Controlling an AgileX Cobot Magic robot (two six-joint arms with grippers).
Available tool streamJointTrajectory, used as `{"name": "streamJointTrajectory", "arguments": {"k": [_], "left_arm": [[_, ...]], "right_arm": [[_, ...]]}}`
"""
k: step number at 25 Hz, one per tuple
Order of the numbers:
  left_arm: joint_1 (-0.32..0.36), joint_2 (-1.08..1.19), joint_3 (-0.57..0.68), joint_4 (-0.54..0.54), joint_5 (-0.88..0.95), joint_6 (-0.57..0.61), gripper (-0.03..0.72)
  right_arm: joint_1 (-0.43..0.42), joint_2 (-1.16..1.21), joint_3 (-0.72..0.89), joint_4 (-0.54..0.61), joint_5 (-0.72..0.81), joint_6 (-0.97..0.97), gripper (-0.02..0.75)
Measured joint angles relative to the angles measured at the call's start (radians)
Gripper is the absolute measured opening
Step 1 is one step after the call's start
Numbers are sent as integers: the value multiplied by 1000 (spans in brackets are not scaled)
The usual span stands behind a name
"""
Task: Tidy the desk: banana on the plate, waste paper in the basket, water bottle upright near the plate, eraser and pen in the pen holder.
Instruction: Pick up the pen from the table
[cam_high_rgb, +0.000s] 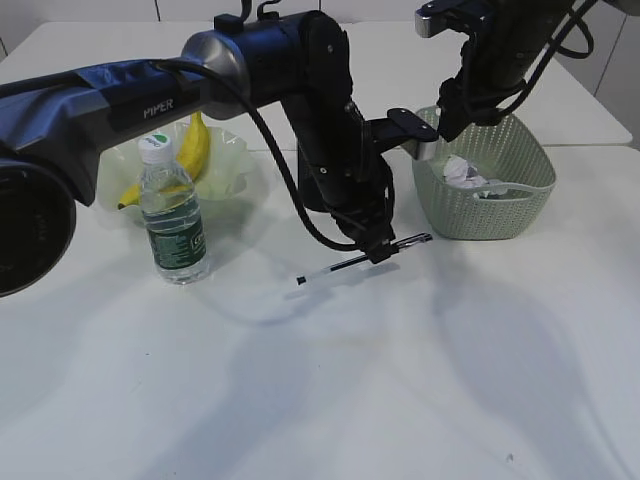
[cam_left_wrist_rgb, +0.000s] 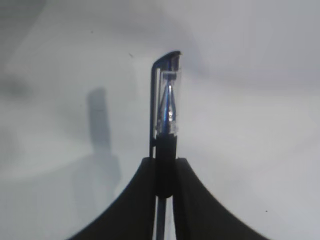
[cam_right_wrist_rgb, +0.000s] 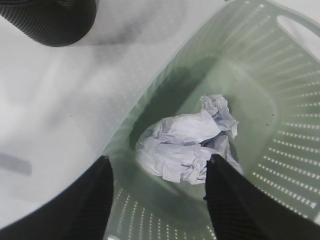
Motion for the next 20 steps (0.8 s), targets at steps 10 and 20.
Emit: {"name": "streamJointTrajectory", "arguments": {"k": [10,20], "left_arm": [[0,0,-70,-2,-2,0,34],[0,0,-219,-6,-97,0,34]], "right_arm": [[0,0,0,-48,0,0,442],[0,0,0,-102,0,8,442]]}}
